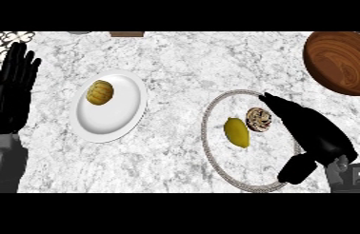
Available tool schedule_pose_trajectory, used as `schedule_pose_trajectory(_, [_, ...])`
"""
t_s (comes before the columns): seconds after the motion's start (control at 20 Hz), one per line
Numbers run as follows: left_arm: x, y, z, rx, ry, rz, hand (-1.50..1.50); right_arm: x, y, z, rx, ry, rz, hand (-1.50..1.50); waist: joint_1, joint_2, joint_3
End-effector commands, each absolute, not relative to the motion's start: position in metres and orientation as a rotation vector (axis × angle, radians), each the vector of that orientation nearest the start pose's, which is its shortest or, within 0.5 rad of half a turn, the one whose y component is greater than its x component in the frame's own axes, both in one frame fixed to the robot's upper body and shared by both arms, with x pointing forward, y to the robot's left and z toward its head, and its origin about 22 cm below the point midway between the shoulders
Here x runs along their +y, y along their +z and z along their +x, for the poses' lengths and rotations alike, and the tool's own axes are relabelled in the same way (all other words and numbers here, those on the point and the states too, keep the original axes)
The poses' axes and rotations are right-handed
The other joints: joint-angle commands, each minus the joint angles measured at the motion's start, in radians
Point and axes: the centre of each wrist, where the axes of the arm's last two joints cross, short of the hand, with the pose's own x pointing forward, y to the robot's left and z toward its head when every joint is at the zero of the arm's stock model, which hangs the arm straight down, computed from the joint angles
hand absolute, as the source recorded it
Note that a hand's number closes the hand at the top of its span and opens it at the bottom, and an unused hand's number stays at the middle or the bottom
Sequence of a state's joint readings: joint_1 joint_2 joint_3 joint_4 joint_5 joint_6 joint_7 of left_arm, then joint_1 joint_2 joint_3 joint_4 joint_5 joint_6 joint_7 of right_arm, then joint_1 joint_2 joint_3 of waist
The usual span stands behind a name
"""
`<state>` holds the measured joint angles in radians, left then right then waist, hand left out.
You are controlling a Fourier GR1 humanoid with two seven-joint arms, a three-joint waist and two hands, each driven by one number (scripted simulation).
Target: Pick the cupcake from the placemat and place it in the bowl
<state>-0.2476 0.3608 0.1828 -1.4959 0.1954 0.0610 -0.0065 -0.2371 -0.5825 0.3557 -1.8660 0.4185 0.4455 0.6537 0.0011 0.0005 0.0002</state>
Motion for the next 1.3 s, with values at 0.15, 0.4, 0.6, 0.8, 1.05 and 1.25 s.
schedule_pose_trajectory(0.15, [0.33,0.09,0.309,-1.789,0.03,0.237,0.0,-0.211,0.103,0.267,-1.059,1.253,-0.659,-1.5,-0.001,0.0,0.0])
schedule_pose_trajectory(0.4, [0.337,0.07,0.291,-1.79,0.031,0.255,0.0,-0.26,0.085,0.27,-1.115,1.248,-0.623,-1.5,-0.001,0.0,0.0])
schedule_pose_trajectory(0.6, [0.341,0.073,0.288,-1.779,0.05,0.262,0.0,-0.236,0.079,0.284,-1.148,1.255,-0.609,-1.5,0.001,0.0,0.0])
schedule_pose_trajectory(0.8, [0.316,0.067,0.292,-1.78,0.047,0.24,0.0,-0.238,0.078,0.288,-1.092,1.267,-0.633,-1.5,0.0,-0.001,0.0])
schedule_pose_trajectory(1.05, [0.329,0.077,0.296,-1.798,0.03,0.246,0.0,-0.236,0.051,0.304,-1.077,1.284,-0.633,-1.5,0.002,0.0,0.0])
schedule_pose_trajectory(1.25, [0.339,0.078,0.296,-1.793,0.017,0.255,0.0,-0.229,0.04,0.295,-1.089,1.279,-0.622,-1.5,0.0,0.0,0.0])
